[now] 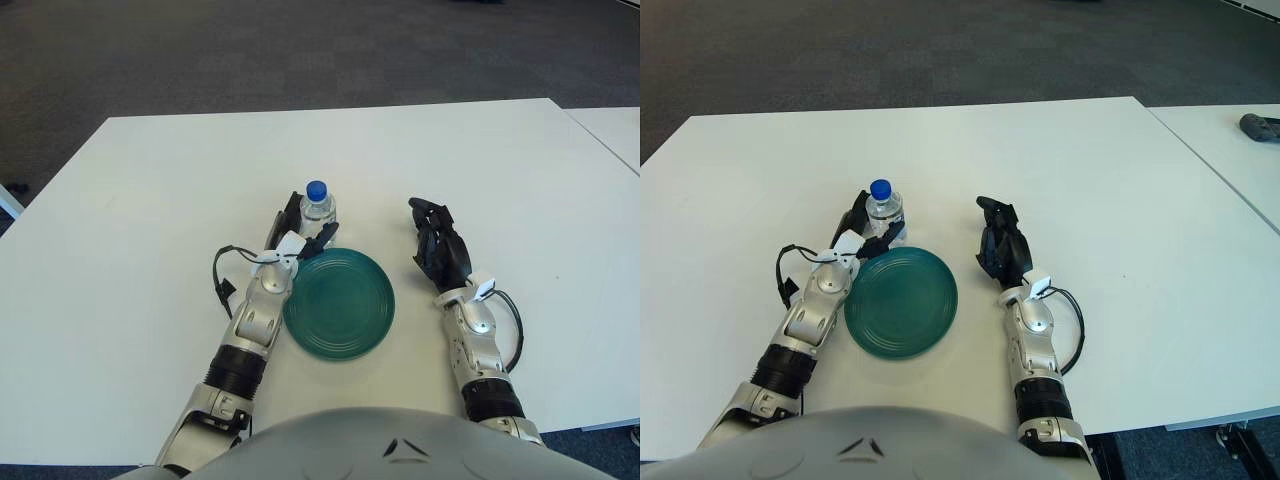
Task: Put the bottle into the plate.
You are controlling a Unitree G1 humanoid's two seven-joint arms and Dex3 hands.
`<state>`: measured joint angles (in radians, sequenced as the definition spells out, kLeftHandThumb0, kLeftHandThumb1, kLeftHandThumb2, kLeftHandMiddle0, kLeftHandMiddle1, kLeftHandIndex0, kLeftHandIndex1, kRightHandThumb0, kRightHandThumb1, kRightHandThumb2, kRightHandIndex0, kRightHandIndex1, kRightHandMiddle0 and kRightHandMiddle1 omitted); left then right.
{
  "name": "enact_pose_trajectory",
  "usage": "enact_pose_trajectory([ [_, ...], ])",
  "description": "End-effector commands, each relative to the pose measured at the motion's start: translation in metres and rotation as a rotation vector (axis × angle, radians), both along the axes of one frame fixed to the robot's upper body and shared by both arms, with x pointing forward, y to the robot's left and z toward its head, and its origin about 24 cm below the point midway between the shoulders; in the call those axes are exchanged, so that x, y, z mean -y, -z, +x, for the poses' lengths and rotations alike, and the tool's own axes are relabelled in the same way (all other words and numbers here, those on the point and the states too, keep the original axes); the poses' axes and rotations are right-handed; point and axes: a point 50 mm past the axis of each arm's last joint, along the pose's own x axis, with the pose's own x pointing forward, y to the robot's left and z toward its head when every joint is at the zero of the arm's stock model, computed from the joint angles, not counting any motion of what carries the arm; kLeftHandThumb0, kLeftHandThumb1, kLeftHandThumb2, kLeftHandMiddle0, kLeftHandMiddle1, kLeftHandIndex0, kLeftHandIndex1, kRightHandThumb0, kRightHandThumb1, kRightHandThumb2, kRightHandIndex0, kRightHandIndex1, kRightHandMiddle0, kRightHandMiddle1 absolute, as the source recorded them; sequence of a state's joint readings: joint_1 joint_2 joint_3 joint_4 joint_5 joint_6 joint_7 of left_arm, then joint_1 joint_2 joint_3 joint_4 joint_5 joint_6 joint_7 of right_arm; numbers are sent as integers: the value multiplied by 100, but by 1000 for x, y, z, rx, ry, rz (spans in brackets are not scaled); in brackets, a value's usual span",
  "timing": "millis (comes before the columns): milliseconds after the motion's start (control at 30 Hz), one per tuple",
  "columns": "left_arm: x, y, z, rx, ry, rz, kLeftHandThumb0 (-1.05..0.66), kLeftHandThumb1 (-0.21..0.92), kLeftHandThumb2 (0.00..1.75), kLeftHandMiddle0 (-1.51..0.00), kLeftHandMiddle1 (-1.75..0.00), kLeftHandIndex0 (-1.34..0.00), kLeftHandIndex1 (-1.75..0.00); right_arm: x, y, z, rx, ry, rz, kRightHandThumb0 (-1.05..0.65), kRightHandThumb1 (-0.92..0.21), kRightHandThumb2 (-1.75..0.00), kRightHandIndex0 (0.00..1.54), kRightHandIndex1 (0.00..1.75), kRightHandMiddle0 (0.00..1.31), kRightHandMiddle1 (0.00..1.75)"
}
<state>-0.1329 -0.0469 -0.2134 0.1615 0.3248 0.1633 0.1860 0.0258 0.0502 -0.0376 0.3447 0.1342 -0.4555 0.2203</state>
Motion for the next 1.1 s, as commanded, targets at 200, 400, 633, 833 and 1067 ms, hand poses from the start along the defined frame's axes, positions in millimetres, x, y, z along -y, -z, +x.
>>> enact_pose_trajectory([
  [200, 7, -12, -2, 113, -73, -97, -48, 29, 134, -118, -175, -63, -175, 8, 22, -21, -113, 44, 30, -90, -92, -79, 59, 14, 32, 103],
  [400, 8, -18, -5, 177, -70, -115, -48, 28, 136, -122, -175, -63, -175, 11, 25, -21, -120, 74, 62, -86, -92, -76, 60, 15, 30, 103],
  [633, 7, -23, -9, 216, -57, -112, -49, 25, 139, -126, -175, -65, -175, 12, 27, -20, -121, 93, 75, -82, -92, -73, 58, 14, 26, 101],
  [833, 6, -36, -24, 250, -40, -108, -50, 23, 142, -126, -175, -68, -175, 14, 29, -19, -127, 105, 63, -78, -92, -73, 55, 13, 21, 98],
  [1067, 4, -45, -35, 288, -1, -129, -49, 25, 139, -125, -175, -66, -175, 15, 32, -16, -139, 107, 33, -76, -92, -78, 54, 13, 16, 96],
])
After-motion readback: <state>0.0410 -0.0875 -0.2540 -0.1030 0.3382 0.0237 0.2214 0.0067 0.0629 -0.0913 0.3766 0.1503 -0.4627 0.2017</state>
